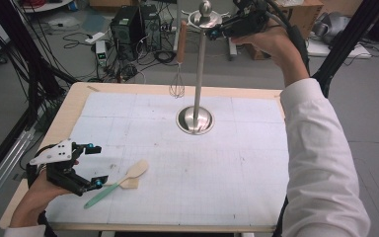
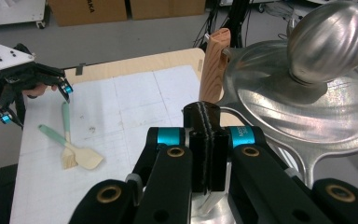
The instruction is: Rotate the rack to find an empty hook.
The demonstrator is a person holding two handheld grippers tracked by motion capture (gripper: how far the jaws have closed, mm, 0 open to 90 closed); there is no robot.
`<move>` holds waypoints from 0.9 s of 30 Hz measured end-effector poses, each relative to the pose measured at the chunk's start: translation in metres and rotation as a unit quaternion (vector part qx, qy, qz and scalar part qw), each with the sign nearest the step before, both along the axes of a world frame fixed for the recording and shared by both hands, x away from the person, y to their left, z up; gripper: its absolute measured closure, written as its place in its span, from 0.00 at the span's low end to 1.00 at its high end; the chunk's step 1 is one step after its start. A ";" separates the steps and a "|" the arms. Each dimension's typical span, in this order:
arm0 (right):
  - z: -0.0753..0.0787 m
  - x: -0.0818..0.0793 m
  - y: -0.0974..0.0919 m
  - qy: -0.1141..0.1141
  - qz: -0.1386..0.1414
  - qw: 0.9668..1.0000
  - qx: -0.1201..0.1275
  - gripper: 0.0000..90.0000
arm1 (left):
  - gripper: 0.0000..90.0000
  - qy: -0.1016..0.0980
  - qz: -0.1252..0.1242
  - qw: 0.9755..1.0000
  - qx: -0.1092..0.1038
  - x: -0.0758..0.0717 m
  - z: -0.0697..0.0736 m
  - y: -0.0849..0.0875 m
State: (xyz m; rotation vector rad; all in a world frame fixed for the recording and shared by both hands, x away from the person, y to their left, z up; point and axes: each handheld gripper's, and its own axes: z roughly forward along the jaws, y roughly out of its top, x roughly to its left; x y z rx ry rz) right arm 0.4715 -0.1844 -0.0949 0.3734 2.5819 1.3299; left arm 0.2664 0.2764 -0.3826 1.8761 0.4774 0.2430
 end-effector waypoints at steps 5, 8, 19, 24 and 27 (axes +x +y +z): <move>0.000 -0.010 -0.004 0.004 -0.003 1.000 0.004 1.00 | 0.02 -0.003 0.003 1.000 -0.002 -0.001 0.000 0.001; -0.003 -0.020 -0.011 0.005 -0.004 1.000 0.008 0.98 | 0.02 -0.006 0.007 1.000 -0.001 -0.001 0.001 0.003; -0.046 -0.056 -0.047 0.025 -0.012 0.999 0.025 0.74 | 0.02 -0.007 0.012 1.000 -0.002 0.000 0.002 0.007; -0.068 -0.066 -0.060 0.035 -0.026 0.999 0.030 0.53 | 0.02 -0.006 0.009 1.000 0.000 0.001 0.001 0.003; -0.079 -0.070 -0.066 0.040 -0.036 0.998 0.036 0.43 | 0.02 -0.004 0.008 1.000 0.002 0.002 0.001 0.002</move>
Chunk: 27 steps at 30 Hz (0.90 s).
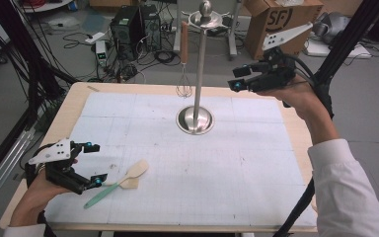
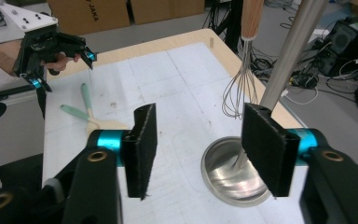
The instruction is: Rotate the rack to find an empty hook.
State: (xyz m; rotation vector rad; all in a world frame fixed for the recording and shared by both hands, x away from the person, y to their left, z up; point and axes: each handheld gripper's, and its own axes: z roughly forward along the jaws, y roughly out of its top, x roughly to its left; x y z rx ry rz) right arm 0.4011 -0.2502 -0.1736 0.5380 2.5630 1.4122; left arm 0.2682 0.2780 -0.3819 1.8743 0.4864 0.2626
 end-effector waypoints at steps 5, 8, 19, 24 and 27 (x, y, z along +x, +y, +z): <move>-0.017 -0.008 -0.005 0.001 -0.032 0.999 -0.005 0.11 | 0.02 0.004 -0.003 1.000 0.002 0.000 -0.001 -0.001; -0.029 -0.018 -0.007 -0.009 -0.029 1.000 -0.004 0.00 | 0.02 0.008 -0.004 1.000 -0.002 -0.001 -0.001 0.000; -0.074 -0.052 -0.025 -0.022 -0.031 0.999 0.002 0.00 | 0.02 -0.006 0.002 1.000 0.010 -0.001 0.003 -0.001; -0.089 -0.066 -0.033 -0.025 -0.042 0.999 0.001 0.00 | 0.02 -0.012 0.005 1.000 0.008 -0.005 0.008 0.001; -0.097 -0.073 -0.036 -0.028 -0.044 0.999 0.006 0.00 | 0.02 -0.020 0.004 1.000 0.013 -0.007 0.011 0.002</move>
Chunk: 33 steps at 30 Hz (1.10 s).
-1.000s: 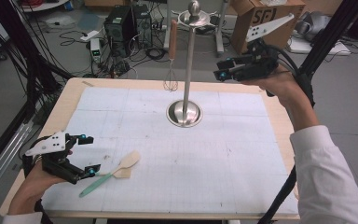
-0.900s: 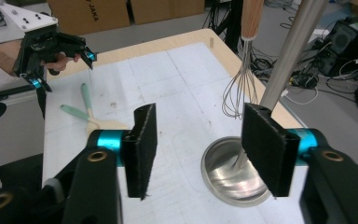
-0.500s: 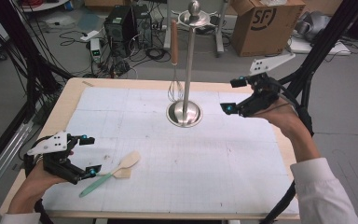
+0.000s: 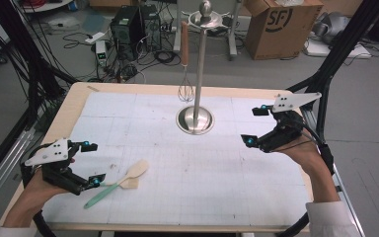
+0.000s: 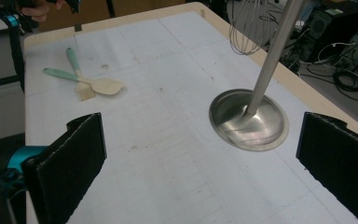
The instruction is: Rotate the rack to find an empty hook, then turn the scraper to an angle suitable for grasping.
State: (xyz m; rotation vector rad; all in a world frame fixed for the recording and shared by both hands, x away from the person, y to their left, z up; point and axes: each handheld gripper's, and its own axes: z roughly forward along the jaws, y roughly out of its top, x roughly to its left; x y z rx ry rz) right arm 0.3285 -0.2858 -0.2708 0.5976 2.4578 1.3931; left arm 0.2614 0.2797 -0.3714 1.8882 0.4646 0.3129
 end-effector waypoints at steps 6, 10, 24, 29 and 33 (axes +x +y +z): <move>-0.013 -0.010 0.000 -0.005 -0.008 1.000 0.003 0.00 | 0.02 -0.007 0.001 1.000 0.010 -0.003 0.005 0.000; -0.020 -0.015 0.000 -0.006 -0.007 1.000 0.010 0.00 | 0.02 -0.012 0.002 1.000 0.013 -0.006 0.010 0.001; -0.040 -0.019 -0.004 0.007 -0.012 1.000 0.016 0.00 | 0.02 -0.007 -0.001 1.000 0.022 -0.005 0.013 -0.003; -0.042 -0.021 -0.004 0.008 -0.011 1.000 0.017 0.00 | 0.02 -0.009 -0.003 0.999 0.036 -0.005 0.015 -0.005; -0.044 -0.022 -0.006 0.012 -0.013 1.000 0.015 0.00 | 0.03 -0.005 -0.005 0.998 0.056 -0.007 0.015 -0.009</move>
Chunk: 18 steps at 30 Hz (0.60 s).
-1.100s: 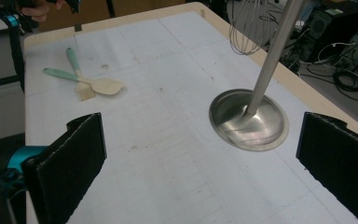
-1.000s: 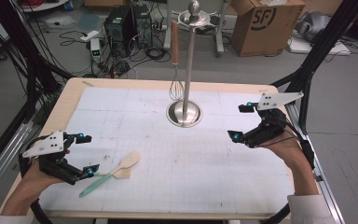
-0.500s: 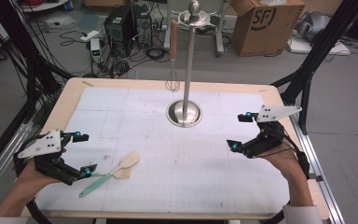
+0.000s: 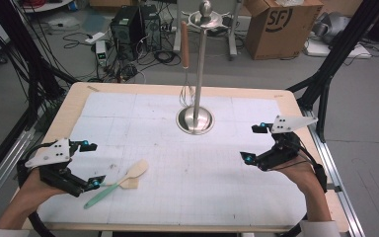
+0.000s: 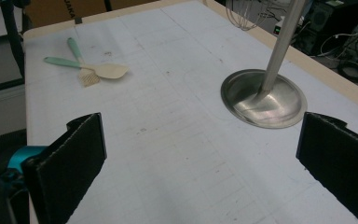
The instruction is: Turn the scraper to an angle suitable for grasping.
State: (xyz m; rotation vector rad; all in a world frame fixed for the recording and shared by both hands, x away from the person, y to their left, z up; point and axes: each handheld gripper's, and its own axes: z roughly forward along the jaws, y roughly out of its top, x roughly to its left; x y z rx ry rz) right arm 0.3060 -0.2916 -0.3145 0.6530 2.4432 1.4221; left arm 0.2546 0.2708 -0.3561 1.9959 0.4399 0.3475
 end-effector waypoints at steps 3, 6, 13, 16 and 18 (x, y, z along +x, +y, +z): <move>0.000 -0.001 -0.001 -0.001 -0.001 1.000 0.000 0.00 | 0.08 0.000 -0.003 1.000 0.024 -0.001 0.001 -0.003; 0.000 0.000 0.000 -0.001 -0.001 1.000 -0.002 0.00 | 0.09 0.000 -0.012 0.999 0.035 -0.001 0.003 -0.006; -0.001 0.001 0.002 0.003 0.000 1.000 -0.007 0.00 | 0.14 0.016 -0.022 0.996 0.083 0.006 0.007 -0.014; 0.000 0.000 0.001 0.000 0.002 1.000 -0.005 0.00 | 0.18 0.021 -0.030 0.995 0.097 0.006 0.007 -0.016; 0.001 0.000 -0.001 -0.001 0.000 1.000 -0.004 0.00 | 0.22 0.021 -0.036 0.993 0.108 0.004 0.006 -0.016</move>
